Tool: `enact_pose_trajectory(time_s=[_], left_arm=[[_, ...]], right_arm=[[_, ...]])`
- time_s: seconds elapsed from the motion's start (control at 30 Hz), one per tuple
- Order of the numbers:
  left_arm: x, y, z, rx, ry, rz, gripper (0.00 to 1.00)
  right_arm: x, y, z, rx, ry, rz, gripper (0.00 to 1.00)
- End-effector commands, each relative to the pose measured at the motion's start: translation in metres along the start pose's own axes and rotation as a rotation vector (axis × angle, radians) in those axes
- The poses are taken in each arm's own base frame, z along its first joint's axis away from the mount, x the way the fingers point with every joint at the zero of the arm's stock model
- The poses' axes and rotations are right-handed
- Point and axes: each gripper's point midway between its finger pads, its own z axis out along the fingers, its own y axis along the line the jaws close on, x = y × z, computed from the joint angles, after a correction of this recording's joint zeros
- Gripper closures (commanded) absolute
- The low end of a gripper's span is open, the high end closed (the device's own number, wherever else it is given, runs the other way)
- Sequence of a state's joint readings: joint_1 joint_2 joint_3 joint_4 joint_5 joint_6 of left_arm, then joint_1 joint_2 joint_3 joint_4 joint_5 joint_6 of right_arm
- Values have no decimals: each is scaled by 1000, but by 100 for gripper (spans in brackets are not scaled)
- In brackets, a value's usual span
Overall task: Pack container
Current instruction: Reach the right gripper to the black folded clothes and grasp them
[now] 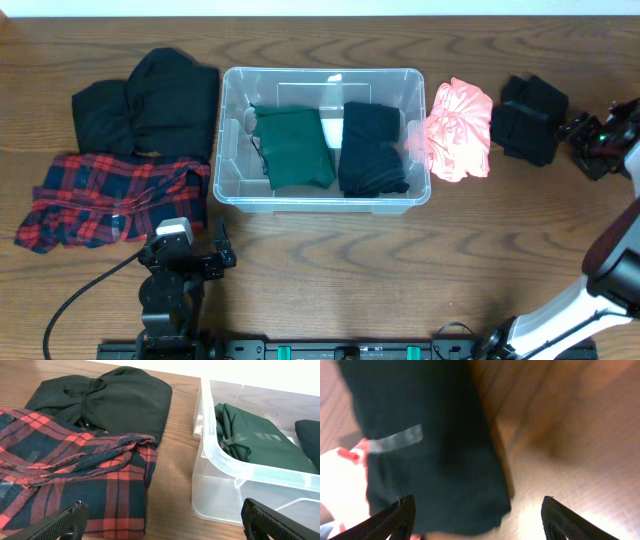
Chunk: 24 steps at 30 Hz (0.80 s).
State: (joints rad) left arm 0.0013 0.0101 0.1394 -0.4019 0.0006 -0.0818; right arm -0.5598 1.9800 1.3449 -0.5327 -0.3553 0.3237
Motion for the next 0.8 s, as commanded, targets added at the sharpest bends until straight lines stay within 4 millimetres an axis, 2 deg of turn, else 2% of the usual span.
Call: enact_pose_trajectory(time_s=[0.0,0.13,0.23,0.27,0.43,0.5,0.63,0.77], left_arm=[[8,0,3,2,18,-3,2],[8,0,3,2,18,-3,2],[8,0,3,2,18,-3,2],[8,0,3,2,18,-3,2],[8,0,3,2,18,-3,2],[8,0,3,2,18,-3,2],[8,0,3,2,18,-3,2],[8,0,3,2,18,-3,2]], right_arm=[[10,3,25,-63,50,-18,22],[9,22,41,-206,62,-16,22],[9,41,48,-289,64,-6,28],[10,45,49,-292,64,-14,33],[20,53,53,-281,90,-29,71],[24,52,48,-268,109,-5,79],[22,65,18,-273,95,-11,87],[19,100,-44,-311,30,-83,92]])
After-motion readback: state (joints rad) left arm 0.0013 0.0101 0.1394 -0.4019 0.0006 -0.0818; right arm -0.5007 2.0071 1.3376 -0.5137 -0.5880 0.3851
